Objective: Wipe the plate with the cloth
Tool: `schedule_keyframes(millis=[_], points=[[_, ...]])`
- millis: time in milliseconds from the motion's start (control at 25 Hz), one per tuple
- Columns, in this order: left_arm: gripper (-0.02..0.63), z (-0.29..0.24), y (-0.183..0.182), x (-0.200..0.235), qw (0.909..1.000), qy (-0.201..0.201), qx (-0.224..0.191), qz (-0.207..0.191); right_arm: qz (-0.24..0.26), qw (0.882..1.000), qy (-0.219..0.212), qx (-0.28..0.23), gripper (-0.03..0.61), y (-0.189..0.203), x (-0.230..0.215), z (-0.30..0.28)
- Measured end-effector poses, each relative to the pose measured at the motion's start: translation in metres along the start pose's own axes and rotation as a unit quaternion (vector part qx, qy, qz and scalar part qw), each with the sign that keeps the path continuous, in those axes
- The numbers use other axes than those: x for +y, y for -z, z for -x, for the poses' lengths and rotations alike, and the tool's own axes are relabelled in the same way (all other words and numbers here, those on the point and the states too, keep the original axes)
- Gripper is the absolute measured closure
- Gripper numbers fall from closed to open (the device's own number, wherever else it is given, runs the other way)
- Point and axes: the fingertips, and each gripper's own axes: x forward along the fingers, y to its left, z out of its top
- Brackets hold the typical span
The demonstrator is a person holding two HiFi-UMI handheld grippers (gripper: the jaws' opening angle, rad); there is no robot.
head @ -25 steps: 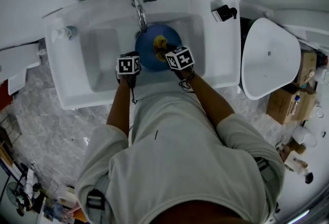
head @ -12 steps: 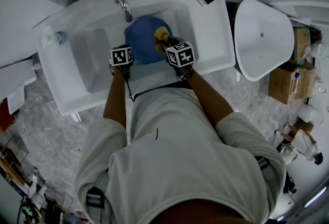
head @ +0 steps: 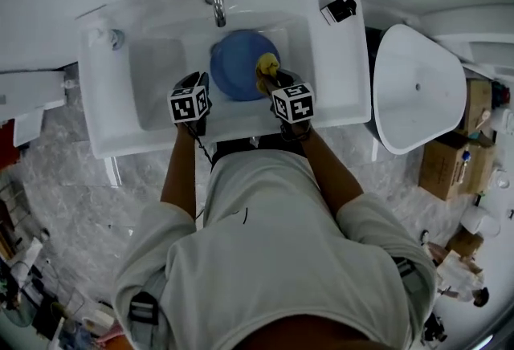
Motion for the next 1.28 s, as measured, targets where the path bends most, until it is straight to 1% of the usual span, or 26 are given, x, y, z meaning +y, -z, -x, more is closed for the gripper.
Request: schedule_keyframes(millis=[120,200,320,400,560,720,880,960,1080,1200,1280], points=[[0.569,0.028,-0.007,-0.03,0.999,-0.001,-0.04,-0.021,0.018,1.0,-0.022,-0.007,0.491,0.0,0.007,0.007],[0.581,0.042,-0.01,-0.054,0.9973,-0.003,-0.066,-0.03,0.032,0.999,-0.036,-0.017,0.491,-0.001,0.01,0.015],[0.584,0.06,-0.008,-0.093,0.9941,-0.008,-0.107,-0.015,0.058,0.996,-0.051,-0.039,0.491,-0.001,0.012,0.038],[0.584,0.073,-0.004,-0.117,0.9916,-0.019,-0.128,-0.005,0.073,0.994,-0.056,-0.056,0.491,0.0,0.011,0.058],[0.584,0.109,-0.01,-0.156,0.9835,-0.045,-0.175,-0.008,0.101,0.987,-0.059,-0.109,0.491,-0.015,0.01,0.103],[0.584,0.15,-0.03,-0.194,0.9683,-0.067,-0.24,-0.019,0.132,0.974,-0.061,-0.173,0.491,-0.038,0.011,0.155],[0.584,0.189,-0.052,-0.234,0.951,-0.074,-0.293,-0.068,0.152,0.96,-0.06,-0.228,0.491,-0.062,0.016,0.207],[0.584,0.211,-0.064,-0.242,0.9417,-0.076,-0.317,-0.083,0.16,0.951,-0.059,-0.26,0.491,-0.076,0.024,0.23],[0.584,0.241,-0.085,-0.248,0.9263,-0.081,-0.356,-0.094,0.163,0.938,-0.06,-0.301,0.492,-0.097,0.034,0.258],[0.584,0.268,-0.102,-0.256,0.9113,-0.086,-0.389,-0.104,0.158,0.931,-0.061,-0.325,0.492,-0.114,0.041,0.276],[0.584,0.284,-0.11,-0.256,0.9039,-0.09,-0.402,-0.116,0.157,0.927,-0.061,-0.335,0.492,-0.123,0.052,0.284]])
